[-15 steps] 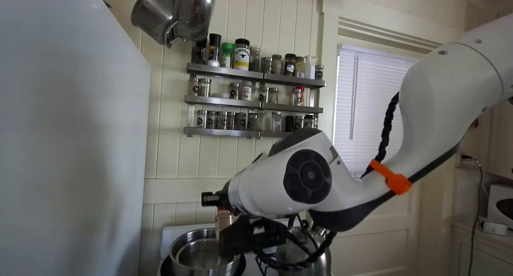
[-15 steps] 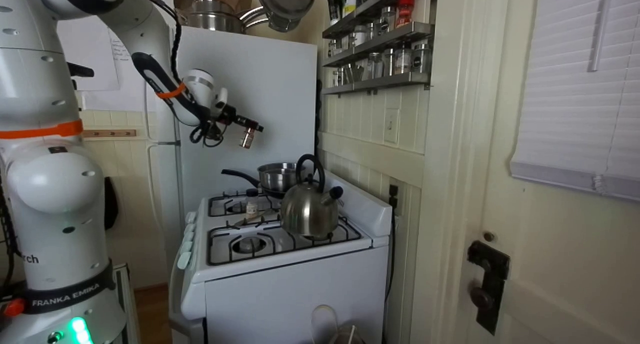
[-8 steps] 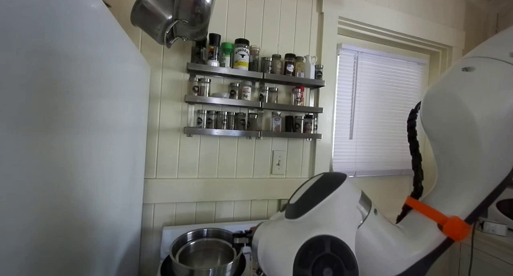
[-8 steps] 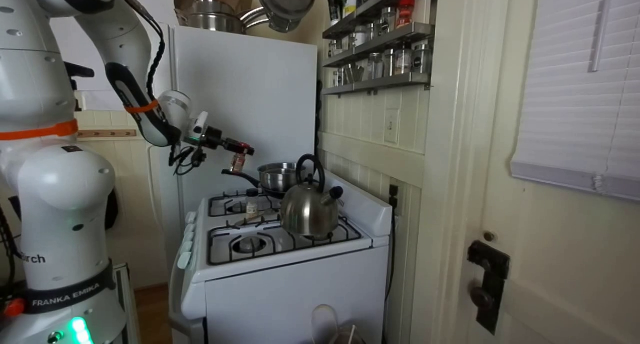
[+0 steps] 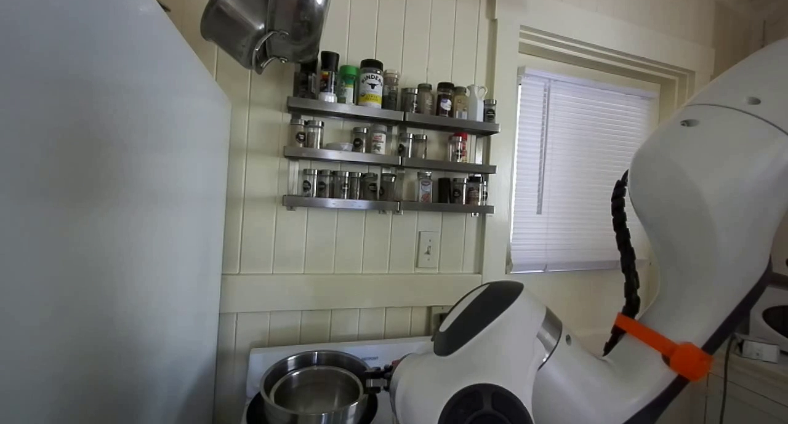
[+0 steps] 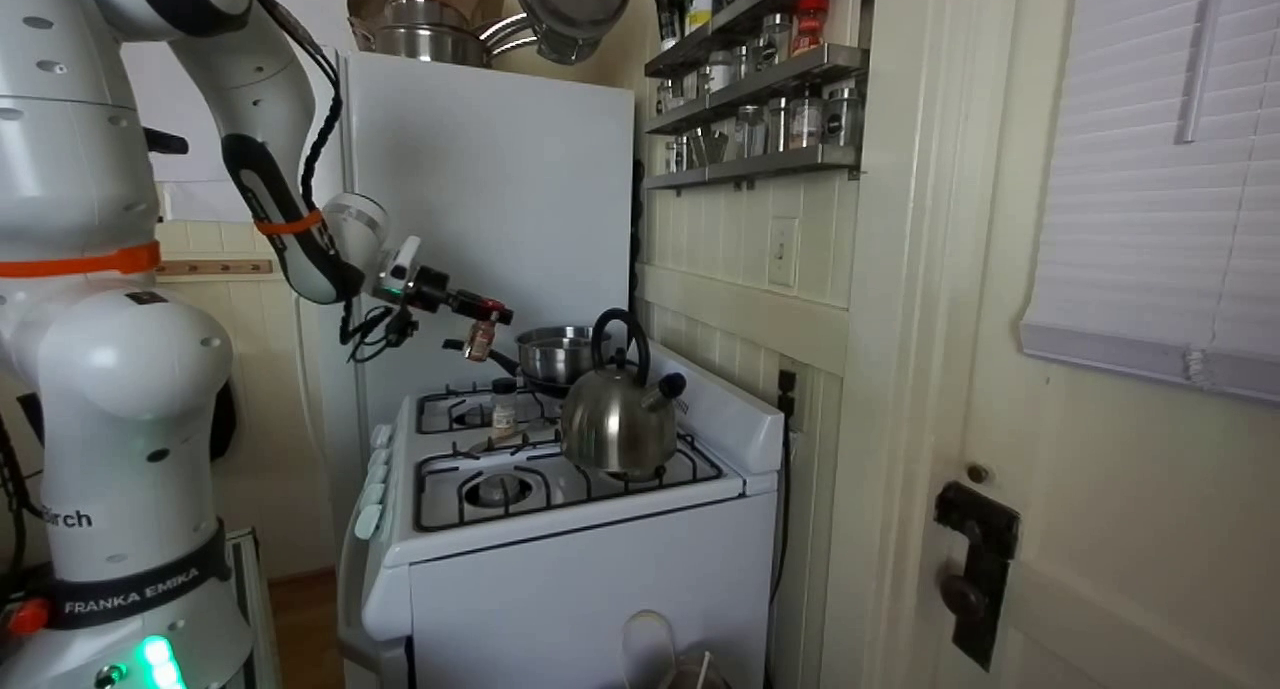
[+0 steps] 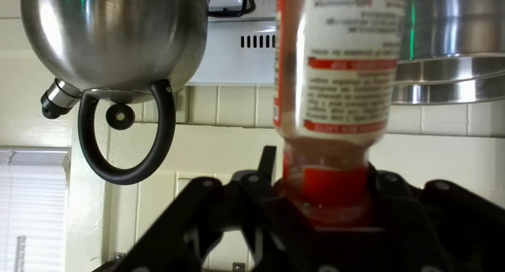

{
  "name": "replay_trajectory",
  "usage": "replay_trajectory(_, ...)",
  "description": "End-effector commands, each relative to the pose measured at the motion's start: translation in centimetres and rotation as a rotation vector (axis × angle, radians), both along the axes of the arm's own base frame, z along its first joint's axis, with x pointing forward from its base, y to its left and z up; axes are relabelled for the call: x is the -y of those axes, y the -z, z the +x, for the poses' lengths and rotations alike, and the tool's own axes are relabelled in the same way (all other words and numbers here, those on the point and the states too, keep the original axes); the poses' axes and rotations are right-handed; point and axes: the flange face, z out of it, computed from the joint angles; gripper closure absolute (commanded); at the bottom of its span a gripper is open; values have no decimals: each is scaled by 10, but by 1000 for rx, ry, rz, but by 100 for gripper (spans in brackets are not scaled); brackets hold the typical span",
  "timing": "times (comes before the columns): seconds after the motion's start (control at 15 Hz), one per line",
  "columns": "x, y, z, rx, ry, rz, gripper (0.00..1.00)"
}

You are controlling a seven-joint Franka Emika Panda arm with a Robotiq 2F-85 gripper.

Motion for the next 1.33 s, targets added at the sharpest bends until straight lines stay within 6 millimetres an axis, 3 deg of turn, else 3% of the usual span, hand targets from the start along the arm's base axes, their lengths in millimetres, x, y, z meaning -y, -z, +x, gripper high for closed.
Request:
replay_trajectory(0.0, -19, 21, -4, 2, -10, -23, 79)
replay_trajectory(0.33, -31, 47, -14, -13, -3, -47, 79)
replay_trajectory(1.27, -32, 122, -49, -26, 160, -117, 79)
